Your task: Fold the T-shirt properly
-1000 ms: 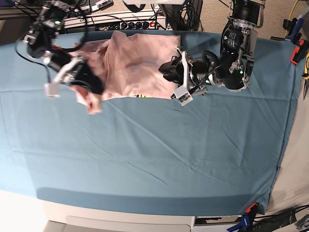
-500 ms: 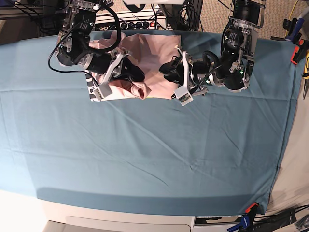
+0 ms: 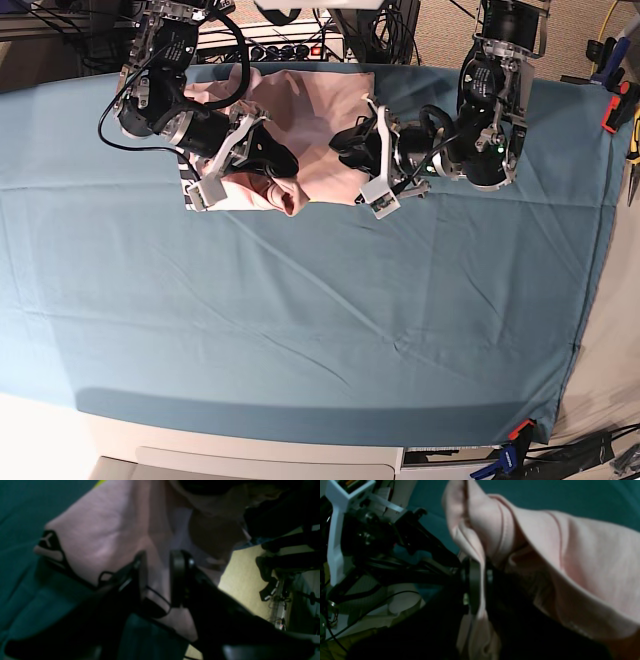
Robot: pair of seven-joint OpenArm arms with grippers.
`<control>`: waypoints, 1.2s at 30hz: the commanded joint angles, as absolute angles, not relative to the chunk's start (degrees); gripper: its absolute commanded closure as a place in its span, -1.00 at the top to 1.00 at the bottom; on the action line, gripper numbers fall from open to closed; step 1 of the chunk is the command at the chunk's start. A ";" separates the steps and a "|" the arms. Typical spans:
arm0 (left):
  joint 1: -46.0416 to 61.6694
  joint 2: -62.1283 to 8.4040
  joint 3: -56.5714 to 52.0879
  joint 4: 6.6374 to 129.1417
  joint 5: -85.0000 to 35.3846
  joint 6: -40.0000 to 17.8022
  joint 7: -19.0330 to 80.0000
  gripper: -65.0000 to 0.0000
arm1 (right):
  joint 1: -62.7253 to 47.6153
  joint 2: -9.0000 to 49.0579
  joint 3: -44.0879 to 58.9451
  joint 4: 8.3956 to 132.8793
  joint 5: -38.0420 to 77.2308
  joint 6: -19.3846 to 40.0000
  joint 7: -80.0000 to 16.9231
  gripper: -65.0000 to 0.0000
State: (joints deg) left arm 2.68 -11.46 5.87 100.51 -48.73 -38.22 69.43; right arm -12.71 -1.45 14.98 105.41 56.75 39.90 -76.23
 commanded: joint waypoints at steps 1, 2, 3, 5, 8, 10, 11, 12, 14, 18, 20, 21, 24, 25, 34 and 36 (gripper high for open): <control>1.89 -11.60 5.69 101.54 -50.19 -38.46 68.55 -0.48 | -12.19 -1.45 14.94 106.45 58.00 40.00 -74.72 -1.00; 1.89 -11.60 5.69 101.54 -50.19 -38.46 68.55 -0.48 | -12.19 -1.45 14.94 106.43 57.98 40.00 -74.72 -1.00; 1.89 -11.60 5.69 101.54 -50.19 -38.46 68.55 -0.48 | -12.19 -1.45 14.94 106.43 58.00 40.00 -74.74 -1.00; 1.89 -11.60 5.69 101.54 -50.19 -38.46 68.55 -0.48 | -12.19 -1.45 14.94 106.43 57.98 40.00 -74.74 -1.00; 1.87 -11.60 5.69 101.54 -50.19 -38.44 68.55 -0.48 | -12.19 -1.48 14.94 106.39 56.77 40.00 -74.35 -1.00; 1.89 -11.60 5.69 101.54 -50.19 -38.44 68.55 -0.48 | -12.21 -1.65 14.94 106.39 53.74 40.00 -72.93 -1.00; 1.89 -11.60 5.69 101.54 -50.19 -38.44 68.55 -0.48 | -12.21 -1.96 14.94 106.39 52.18 40.00 -72.03 -1.00; 1.89 -11.60 5.69 101.54 -50.19 -38.44 68.53 -0.48 | -12.19 -2.35 14.94 106.39 51.03 40.00 -71.40 -1.00; 1.87 -11.57 5.69 101.54 -50.19 -38.44 68.53 -0.48 | -12.19 -3.25 14.94 106.39 50.15 40.00 -70.70 -1.00; 1.89 -11.57 5.69 101.54 -50.19 -38.46 68.53 -0.48 | -12.19 -3.81 13.89 106.39 49.98 40.00 -70.26 -1.00; 1.87 -11.57 5.69 101.54 -50.19 -38.44 68.53 -0.48 | -12.21 -3.84 12.23 106.39 49.50 40.00 -70.22 -1.00; 1.87 -11.57 5.69 101.54 -50.19 -38.44 68.53 -0.48 | -12.19 -3.84 11.09 106.39 48.69 40.00 -70.02 -1.00; 1.87 -11.57 5.69 101.54 -50.17 -38.44 68.55 -0.48 | -12.19 -3.84 7.44 106.39 44.51 40.00 -68.45 -1.00; 1.87 -11.57 5.69 101.54 -50.17 -38.44 68.55 -0.48 | -12.21 -3.84 6.52 106.39 43.55 40.00 -68.01 -1.00; 0.82 -11.60 1.21 101.62 -50.17 -37.30 68.53 -0.48 | -12.21 -3.84 4.86 106.39 42.09 40.00 -67.26 -0.99; 0.12 -11.62 -1.10 101.62 -50.19 -37.15 68.53 -0.48 | -12.21 -3.84 4.86 106.39 42.11 40.00 -67.24 -0.72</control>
